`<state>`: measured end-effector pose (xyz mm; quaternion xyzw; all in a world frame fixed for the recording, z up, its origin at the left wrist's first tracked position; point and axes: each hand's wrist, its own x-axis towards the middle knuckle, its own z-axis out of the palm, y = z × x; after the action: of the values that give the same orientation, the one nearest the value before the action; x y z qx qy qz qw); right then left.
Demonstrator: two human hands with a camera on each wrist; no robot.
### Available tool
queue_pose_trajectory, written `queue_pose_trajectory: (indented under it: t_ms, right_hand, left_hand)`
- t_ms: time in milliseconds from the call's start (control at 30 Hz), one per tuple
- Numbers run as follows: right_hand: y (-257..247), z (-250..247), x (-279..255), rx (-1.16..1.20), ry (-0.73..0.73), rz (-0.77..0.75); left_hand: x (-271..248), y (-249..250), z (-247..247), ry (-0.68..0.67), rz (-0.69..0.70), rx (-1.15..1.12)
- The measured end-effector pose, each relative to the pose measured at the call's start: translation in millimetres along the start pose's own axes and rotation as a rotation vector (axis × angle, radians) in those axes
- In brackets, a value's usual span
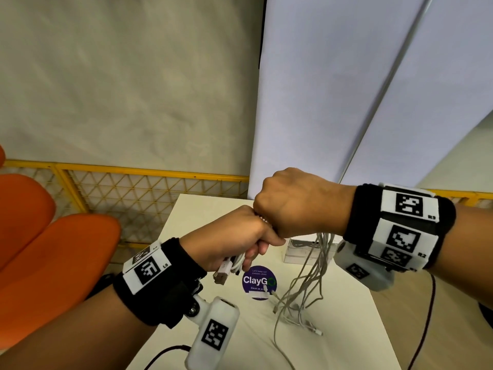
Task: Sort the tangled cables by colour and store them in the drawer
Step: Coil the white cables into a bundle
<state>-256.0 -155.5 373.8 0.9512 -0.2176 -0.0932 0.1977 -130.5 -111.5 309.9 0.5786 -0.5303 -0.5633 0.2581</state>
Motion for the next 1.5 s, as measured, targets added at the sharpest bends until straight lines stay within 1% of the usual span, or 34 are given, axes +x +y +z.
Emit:
queue_pose_trajectory:
  t_ms: [33, 67, 100, 167, 233, 267, 300, 400, 467, 567, 667, 700, 800, 900, 1000, 1067, 1200, 1300, 1400, 1500]
  right_hand:
    - [2.1, 1.9, -1.0, 0.046, 0.021, 0.019]
    - [5.9, 4.1, -2.2, 0.143, 0.038, 0.049]
    - [10.8, 5.4, -3.6, 0.289, 0.043, 0.093]
    - [22.8, 6.7, -7.7, 0.660, 0.015, 0.186]
    - [32.6, 7.8, -13.8, 0.986, -0.047, 0.211]
    - [35.9, 10.0, -17.1, 1.078, -0.067, 0.206]
    - [38.0, 13.5, -20.0, 1.120, -0.079, 0.201]
    - [33.1, 24.7, -25.5, 1.193, -0.084, 0.201]
    - [25.9, 30.8, -26.7, 1.337, -0.032, 0.194]
    - [12.2, 34.8, -24.3, 1.521, 0.100, 0.273]
    - [-5.9, 35.4, -18.3, 1.787, 0.246, 0.331]
    - [-11.3, 36.1, -16.3, 1.841, 0.285, 0.343]
    - [-26.6, 36.7, -10.9, 1.885, 0.402, 0.378]
    - [-39.0, 29.8, -9.8, 1.876, 0.529, 0.482]
    - [-44.4, 24.6, -13.2, 1.781, 0.622, 0.544]
    - [-44.9, 21.9, -14.1, 1.729, 0.663, 0.573]
    - [-43.3, 20.5, -12.0, 1.593, 0.685, 0.623]
    - [-41.6, 22.7, -11.3, 1.558, 0.665, 0.617]
    - [-41.4, 19.8, -12.3, 1.628, 0.683, 0.665]
    - [-42.1, 18.4, -8.6, 1.825, 0.718, 0.711]
  left_hand:
    - [0.4, -1.2, -1.1, 0.009, 0.015, -0.024]
    - [0.4, -2.7, -2.4, 0.019, 0.030, -0.050]
    - [0.2, -4.7, -3.7, 0.033, 0.043, -0.074]
    - [0.3, -10.2, -5.6, 0.075, 0.063, -0.132]
    - [0.1, -15.8, -6.1, 0.108, 0.091, -0.197]
    - [-0.3, -18.0, -5.7, 0.115, 0.112, -0.220]
    - [-0.3, -19.5, -5.1, 0.116, 0.139, -0.234]
    - [-0.5, -21.7, -4.1, 0.106, 0.204, -0.267]
    - [0.2, -22.6, -3.5, 0.097, 0.242, -0.311]
    - [2.7, -23.4, -1.8, 0.107, 0.312, -0.415]
    - [4.4, -22.9, 1.6, 0.115, 0.402, -0.497]
    - [4.3, -22.6, 3.1, 0.123, 0.428, -0.518]
    - [3.6, -21.7, 7.8, 0.171, 0.465, -0.568]
    - [0.7, -16.4, 11.9, 0.203, 0.493, -0.541]
    - [-1.1, -12.7, 11.8, 0.240, 0.530, -0.423]
    - [-1.1, -12.7, 9.9, 0.299, 0.557, -0.326]
    - [1.4, -15.3, 7.2, 0.420, 0.564, -0.174]
    - [3.9, -18.1, 6.2, 0.480, 0.558, -0.142]
    - [5.6, -14.7, 7.8, 0.484, 0.564, -0.188]
    - [8.1, -6.4, 14.4, 0.465, 0.533, -0.321]
